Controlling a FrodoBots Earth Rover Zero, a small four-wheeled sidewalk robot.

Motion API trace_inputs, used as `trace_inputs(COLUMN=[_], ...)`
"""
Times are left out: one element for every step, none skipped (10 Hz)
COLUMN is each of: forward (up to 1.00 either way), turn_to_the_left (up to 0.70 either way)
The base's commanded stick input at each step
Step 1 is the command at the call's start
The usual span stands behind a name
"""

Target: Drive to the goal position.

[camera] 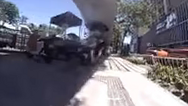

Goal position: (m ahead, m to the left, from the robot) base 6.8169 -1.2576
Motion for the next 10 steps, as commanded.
trace_inputs(forward=[0.45, 0.45, 0.45, 0.45, 0.45, 0.45, 0.45, 0.45, 0.45, 0.45], turn_to_the_left=[0.0, 0.0, 0.0, 0.0, 0.0, 0.0, 0.0, 0.0, 0.0, 0.0])
